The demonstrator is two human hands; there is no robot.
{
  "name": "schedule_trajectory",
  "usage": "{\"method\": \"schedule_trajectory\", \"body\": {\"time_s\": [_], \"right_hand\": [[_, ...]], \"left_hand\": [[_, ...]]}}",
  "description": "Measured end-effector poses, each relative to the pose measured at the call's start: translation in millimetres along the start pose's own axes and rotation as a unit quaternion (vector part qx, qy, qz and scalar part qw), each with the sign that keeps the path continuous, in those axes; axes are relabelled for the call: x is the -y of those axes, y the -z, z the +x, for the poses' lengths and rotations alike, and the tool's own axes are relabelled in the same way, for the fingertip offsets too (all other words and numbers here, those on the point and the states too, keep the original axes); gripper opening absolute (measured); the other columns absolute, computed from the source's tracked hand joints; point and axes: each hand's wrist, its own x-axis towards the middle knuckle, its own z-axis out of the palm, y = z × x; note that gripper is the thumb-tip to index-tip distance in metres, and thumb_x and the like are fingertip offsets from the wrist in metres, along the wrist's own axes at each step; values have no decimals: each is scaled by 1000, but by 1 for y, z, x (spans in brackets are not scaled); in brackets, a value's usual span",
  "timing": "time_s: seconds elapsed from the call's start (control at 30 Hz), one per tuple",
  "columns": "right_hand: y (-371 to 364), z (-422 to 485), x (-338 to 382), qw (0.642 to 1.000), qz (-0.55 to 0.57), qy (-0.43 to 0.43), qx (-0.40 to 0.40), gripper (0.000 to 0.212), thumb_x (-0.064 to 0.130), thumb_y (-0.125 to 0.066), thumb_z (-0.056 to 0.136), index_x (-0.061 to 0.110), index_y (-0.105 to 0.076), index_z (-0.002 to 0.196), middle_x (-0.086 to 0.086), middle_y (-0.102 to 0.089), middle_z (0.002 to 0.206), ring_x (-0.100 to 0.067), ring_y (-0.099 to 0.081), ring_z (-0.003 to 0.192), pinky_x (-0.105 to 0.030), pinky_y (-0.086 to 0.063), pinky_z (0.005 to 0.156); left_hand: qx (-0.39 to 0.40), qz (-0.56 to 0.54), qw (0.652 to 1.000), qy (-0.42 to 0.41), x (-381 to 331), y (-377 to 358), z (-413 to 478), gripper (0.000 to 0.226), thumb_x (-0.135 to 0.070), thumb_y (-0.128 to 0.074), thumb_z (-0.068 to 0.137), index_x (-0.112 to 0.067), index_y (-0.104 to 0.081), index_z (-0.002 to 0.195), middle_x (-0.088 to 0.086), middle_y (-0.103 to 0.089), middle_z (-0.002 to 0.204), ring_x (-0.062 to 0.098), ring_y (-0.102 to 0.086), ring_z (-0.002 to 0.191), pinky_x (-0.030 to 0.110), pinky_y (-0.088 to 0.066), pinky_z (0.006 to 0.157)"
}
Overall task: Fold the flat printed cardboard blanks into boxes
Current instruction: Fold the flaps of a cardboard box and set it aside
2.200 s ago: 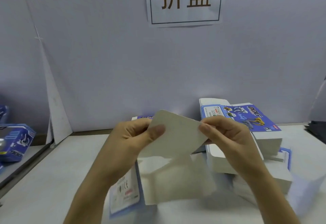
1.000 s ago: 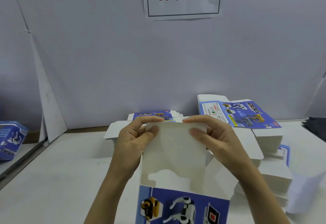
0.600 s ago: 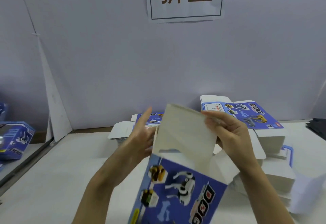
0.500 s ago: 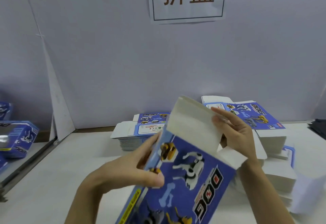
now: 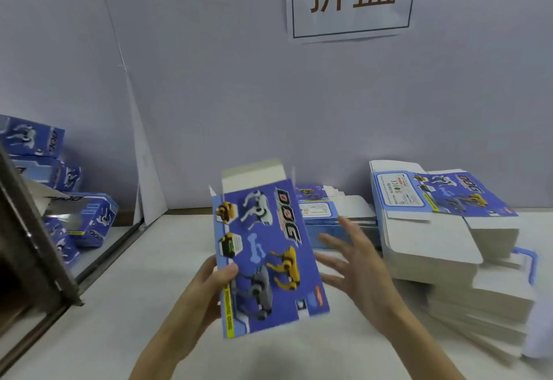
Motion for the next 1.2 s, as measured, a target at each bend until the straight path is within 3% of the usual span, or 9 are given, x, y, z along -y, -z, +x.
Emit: {"method": "schedule_trajectory", "body": {"time_s": [0.1, 0.3, 0.53, 0.7, 0.8, 0.87, 0.97, 1.1, 1.2], "right_hand": [[-1, -9, -10, 986, -129, 8, 101, 48, 38, -63, 83, 39, -48, 129, 7, -63, 125, -17, -67, 107, -28, -58, 75], [12, -10, -16, 990, -120, -2, 74, 41, 36, -50, 80, 43, -54, 121, 14, -65, 120, -7, -67, 103, -24, -56, 72], [5, -10, -23, 989, -146, -14, -3, 31, 21, -44, 97, 27, -59, 124, 1, -64, 122, -18, -64, 104, -37, -48, 81], [0, -13, -24, 987, -161, -21, -10, 28, 19, -46, 97, 25, -61, 120, 2, -66, 117, -20, -65, 102, -37, -50, 80], [0, -14, -28, 986, -166, -21, -10, 25, 17, -48, 96, 23, -65, 113, 2, -69, 112, -21, -67, 101, -39, -51, 84], [2, -14, -30, 984, -178, -22, -8, 23, 15, -49, 96, 19, -68, 108, 2, -72, 108, -19, -69, 99, -37, -52, 82], [7, -12, -32, 976, -217, -20, 11, 21, 12, -53, 95, 14, -73, 98, 1, -75, 100, -12, -71, 91, -31, -53, 77], [11, -10, -32, 944, -327, 8, 44, 17, 10, -60, 93, 21, -73, 97, 7, -74, 97, -10, -68, 94, -36, -53, 89], [14, -11, -27, 925, -375, 64, 22, 22, 8, -61, 92, 29, -69, 96, 10, -72, 99, 2, -65, 92, -14, -51, 80]], "left_hand": [[-11, -24, 1000, -16, 1, -8, 4, 75, -51, -77, 62, -34, -51, 130, 3, -70, 118, 31, -68, 103, 53, -54, 88], [89, 27, 995, 19, -4, 3, 1, 104, -34, -92, 53, -49, -33, 138, 9, -62, 127, 33, -66, 108, 49, -57, 81], [-208, -64, 967, -133, -73, 78, 32, 59, -34, -87, 59, -26, -51, 106, 3, -64, 86, 20, -65, 75, 37, -57, 63], [-416, 123, 890, -144, -140, 140, 55, 93, -43, -68, 86, -19, -10, 154, 16, -27, 154, 35, -33, 138, 42, -34, 111], [-340, 87, 925, -144, -141, 133, 59, 93, -64, -67, 73, -31, -21, 146, 12, -18, 158, 35, -25, 143, 54, -32, 112], [-267, 48, 948, -166, -124, 112, 63, 42, -27, -57, 95, -29, -37, 132, 12, -34, 147, 30, -40, 132, 53, -39, 105], [-146, 58, 981, -111, -83, 69, 67, 40, -6, -46, 99, -11, -44, 138, 3, -57, 115, 21, -51, 109, 44, -43, 97], [15, 294, 955, -47, -28, -5, 73, 32, -23, -59, 95, -24, -57, 128, -13, -59, 114, -1, -57, 98, 16, -47, 81], [90, 366, 925, -58, 3, -61, 75, 34, -33, -58, 94, -32, -57, 128, -13, -58, 127, 0, -56, 111, 17, -45, 87]]}}
